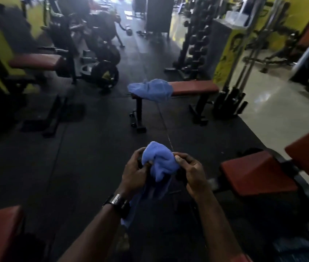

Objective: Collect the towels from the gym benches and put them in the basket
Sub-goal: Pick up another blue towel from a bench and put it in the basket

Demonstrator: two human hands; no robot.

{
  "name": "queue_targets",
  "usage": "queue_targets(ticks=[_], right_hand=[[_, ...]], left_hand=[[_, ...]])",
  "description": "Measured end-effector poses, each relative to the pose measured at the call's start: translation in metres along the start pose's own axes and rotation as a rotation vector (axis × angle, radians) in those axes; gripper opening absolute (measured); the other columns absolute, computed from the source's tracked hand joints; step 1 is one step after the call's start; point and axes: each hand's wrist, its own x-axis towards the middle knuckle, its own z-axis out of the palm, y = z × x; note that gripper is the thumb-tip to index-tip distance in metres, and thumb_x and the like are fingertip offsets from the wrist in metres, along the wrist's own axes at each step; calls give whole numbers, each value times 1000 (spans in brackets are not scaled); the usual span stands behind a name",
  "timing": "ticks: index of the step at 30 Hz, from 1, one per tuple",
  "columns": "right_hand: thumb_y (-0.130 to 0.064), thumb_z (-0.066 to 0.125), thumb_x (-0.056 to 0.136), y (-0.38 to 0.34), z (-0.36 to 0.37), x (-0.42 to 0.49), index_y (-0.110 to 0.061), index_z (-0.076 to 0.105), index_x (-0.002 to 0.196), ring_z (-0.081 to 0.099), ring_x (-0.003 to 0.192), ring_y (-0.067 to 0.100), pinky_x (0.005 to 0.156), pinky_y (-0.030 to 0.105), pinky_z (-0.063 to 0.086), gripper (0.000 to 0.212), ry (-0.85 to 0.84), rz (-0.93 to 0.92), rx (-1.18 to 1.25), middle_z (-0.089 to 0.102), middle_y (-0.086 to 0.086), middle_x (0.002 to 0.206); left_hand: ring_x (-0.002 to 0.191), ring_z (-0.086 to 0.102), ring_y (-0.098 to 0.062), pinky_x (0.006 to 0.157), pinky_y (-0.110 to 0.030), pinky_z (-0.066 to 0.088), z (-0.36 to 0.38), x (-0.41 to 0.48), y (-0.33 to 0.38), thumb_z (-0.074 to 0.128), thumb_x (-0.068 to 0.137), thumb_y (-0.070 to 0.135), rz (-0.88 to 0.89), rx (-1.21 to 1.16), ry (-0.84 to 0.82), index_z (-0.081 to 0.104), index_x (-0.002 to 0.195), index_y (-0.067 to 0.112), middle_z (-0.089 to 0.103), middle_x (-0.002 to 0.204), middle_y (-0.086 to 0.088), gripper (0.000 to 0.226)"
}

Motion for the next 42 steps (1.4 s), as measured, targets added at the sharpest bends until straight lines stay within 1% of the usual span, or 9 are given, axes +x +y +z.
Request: queue_targets(ticks=[3, 7, 13, 15, 20, 28, 31, 36, 42], right_hand=[[-9, 63, 91, -4, 36, 71, -16, 75, 92, 61, 55, 12, 43, 22, 44, 15, -46, -11, -85, 74, 2, 79], [-11, 65, 89, -10, 78, 165, -18, 75, 91, 55, 52, 12, 40, 22, 40, 12, -62, 14, -170, 71, 6, 77], [1, 64, 85, -36, 129, 298, -17, 72, 79, 36, 31, 7, 35, 19, 33, 20, 29, 31, -213, 57, -6, 51], [-1, 64, 86, -42, 137, 340, -18, 73, 79, 36, 31, 6, 34, 19, 35, 20, 56, 51, -201, 50, -10, 44], [-7, 61, 89, -52, 155, 457, -17, 75, 84, 43, 39, 8, 39, 21, 39, 17, 101, 99, -120, 57, -1, 56], [-4, 57, 92, -70, 212, 674, -12, 70, 89, 48, 47, 9, 42, 21, 40, 15, 50, 188, -25, 59, 4, 65], [-4, 57, 92, -77, 235, 743, -9, 70, 93, 50, 51, 11, 44, 23, 41, 14, -17, 218, -17, 61, 7, 71], [-6, 55, 93, -84, 266, 849, -10, 68, 101, 63, 60, 10, 52, 25, 48, 15, -112, 294, -3, 74, 1, 82], [-9, 53, 96, -64, 275, 962, -12, 68, 110, 69, 86, 13, 67, 32, 53, 21, -152, 383, -59, 73, -3, 89]], left_hand=[[104, 67, -21, 91, -43, 54, -23, 74, -19, 62, 87, -2, 1, -24, 66, 61, 118, 13, 71, 111, -5, 34], [100, 69, -13, 89, -37, 56, -51, 185, -37, 61, 85, 1, -24, -56, 112, 64, 112, 26, 74, 105, 5, 38], [94, 67, 1, 83, -19, 50, -94, 334, -28, 56, 88, 1, -33, -121, 145, 68, 107, 23, 73, 101, 8, 31], [102, 67, -8, 91, -25, 50, -107, 379, -26, 57, 89, 0, -38, -128, 162, 67, 113, 14, 73, 110, 0, 30], [109, 64, -20, 99, -36, 50, -135, 499, -45, 54, 89, -5, -69, -101, 216, 62, 121, 5, 69, 118, -10, 35], [90, 70, -14, 84, -41, 57, -156, 688, -73, 65, 79, 25, -222, 40, 304, 63, 98, 33, 74, 97, 6, 21], [82, 68, -10, 79, -38, 57, -161, 750, -75, 65, 75, 34, -250, 57, 338, 63, 91, 33, 74, 90, 9, 17], [80, 64, -14, 77, -39, 53, -164, 846, -86, 67, 80, 21, -317, 48, 370, 61, 87, 27, 70, 86, 3, 11], [82, 65, -16, 75, -35, 53, -148, 958, -116, 65, 84, 13, -383, 38, 392, 62, 90, 22, 71, 89, 0, 11]])
